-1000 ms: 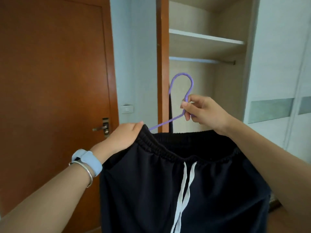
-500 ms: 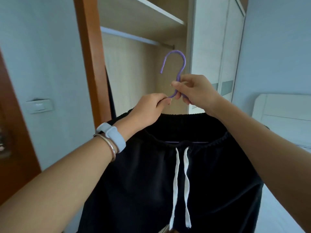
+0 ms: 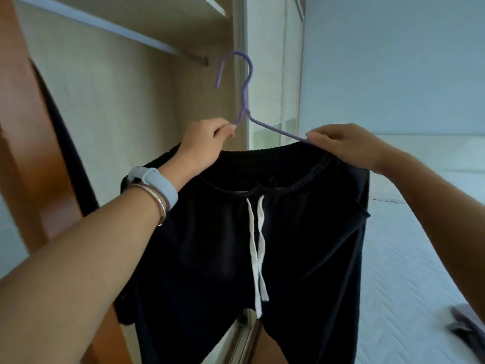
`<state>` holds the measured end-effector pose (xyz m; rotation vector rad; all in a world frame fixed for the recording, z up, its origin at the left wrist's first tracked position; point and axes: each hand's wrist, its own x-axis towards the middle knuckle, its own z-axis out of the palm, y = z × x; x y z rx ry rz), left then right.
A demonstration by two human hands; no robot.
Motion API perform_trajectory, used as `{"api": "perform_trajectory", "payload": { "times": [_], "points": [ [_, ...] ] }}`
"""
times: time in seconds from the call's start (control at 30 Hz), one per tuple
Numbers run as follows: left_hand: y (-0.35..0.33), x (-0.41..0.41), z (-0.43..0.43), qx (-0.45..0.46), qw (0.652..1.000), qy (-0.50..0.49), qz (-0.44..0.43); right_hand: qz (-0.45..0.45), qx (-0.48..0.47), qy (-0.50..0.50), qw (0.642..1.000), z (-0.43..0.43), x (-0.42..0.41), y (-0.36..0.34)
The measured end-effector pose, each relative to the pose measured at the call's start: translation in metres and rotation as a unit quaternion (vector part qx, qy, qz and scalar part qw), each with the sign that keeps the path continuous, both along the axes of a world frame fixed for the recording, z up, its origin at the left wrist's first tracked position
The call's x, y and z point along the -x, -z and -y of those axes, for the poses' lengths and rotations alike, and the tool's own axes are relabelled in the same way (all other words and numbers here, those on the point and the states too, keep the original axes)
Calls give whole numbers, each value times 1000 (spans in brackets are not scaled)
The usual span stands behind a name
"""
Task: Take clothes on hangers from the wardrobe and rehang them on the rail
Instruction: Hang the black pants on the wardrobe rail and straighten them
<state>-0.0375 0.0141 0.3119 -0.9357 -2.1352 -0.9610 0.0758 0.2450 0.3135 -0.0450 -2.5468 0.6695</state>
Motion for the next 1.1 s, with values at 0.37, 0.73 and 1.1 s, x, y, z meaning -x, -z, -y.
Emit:
{"api": "perform_trajectory", "payload": {
  "times": [0.37,0.73,1.1],
  "points": [
    [-17,77,-11,-42,997,60,-12,-19,86,-11,996,-10,27,3],
    [-39,172,-23,-109,992,-10,-66,-82,38,-44,995,-35,149,-37],
    [-75,277,2,-118,951,-273,-81,153,115,-300,935,-12,315,-107]
  ]
}}
